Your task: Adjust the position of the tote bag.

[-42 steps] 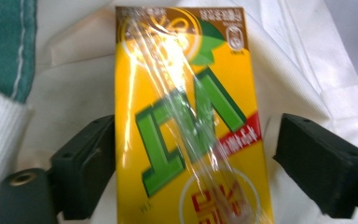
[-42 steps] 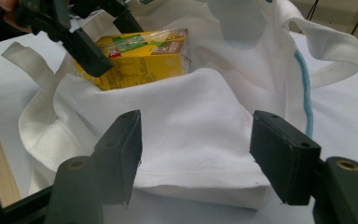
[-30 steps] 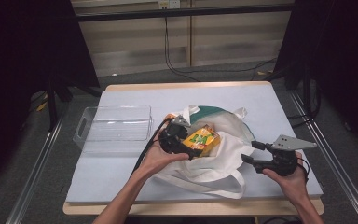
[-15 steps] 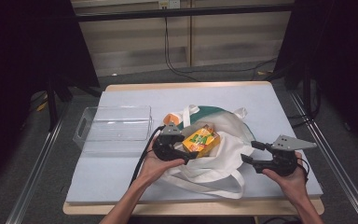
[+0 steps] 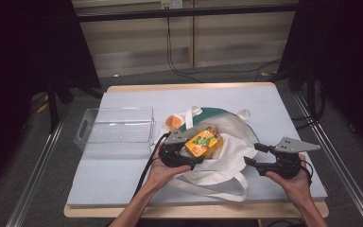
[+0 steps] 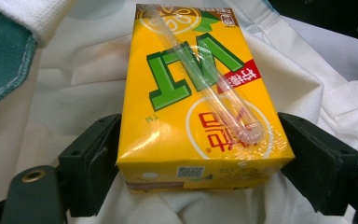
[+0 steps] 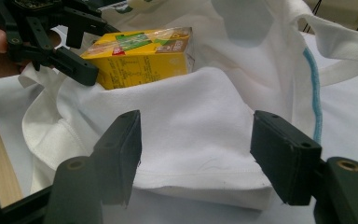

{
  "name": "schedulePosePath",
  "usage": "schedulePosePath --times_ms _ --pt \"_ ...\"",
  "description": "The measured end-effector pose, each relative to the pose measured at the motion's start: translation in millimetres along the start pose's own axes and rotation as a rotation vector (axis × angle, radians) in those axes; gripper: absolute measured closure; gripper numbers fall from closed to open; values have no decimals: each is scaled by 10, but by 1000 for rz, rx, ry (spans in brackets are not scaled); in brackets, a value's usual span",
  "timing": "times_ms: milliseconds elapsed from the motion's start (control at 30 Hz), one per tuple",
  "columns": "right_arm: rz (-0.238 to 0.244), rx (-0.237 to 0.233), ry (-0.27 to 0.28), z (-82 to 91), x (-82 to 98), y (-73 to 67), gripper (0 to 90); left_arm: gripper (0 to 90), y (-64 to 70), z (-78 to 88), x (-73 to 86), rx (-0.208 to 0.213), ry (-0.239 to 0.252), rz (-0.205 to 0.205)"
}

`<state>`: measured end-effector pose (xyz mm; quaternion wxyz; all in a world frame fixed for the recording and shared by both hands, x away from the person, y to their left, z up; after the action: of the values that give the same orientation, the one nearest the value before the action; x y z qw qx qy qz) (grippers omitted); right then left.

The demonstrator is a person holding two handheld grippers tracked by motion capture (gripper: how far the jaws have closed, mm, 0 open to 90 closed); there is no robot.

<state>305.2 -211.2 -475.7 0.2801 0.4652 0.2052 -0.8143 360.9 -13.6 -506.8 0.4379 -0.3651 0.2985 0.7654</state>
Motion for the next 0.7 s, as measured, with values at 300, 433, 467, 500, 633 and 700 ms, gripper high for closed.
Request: schedulePosePath --times_ms 300,433,467,500,633,700 --pt "4 -4 -2 -10 -2 -9 339 246 -9 -31 9 -7 3 -16" --pt "0 -1 0 -2 -4 -1 339 264 -29 -4 -24 -13 17 -3" --pt "-1 -1 0 -2 -4 1 339 265 -34 1 -20 -11 10 4" --pt "-1 -1 0 -2 -4 1 339 266 -34 1 -20 -11 10 4" --pt "1 -2 2 -6 -14 2 338 267 -38 17 -48 1 9 17" --pt "-1 -2 4 -4 -21 4 339 267 -45 32 -74 7 14 32"
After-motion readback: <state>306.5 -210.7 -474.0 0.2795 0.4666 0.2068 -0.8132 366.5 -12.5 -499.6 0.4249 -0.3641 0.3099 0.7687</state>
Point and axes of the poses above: each handheld gripper's, and its own axes: z roughly backward along the jaws, x roughly out of its underside, y roughly to its right, the point moved 10 cm from there along -z, roughly forward along the jaws, and after that the axes turned 3 degrees about -y, right-handed, at the moved point
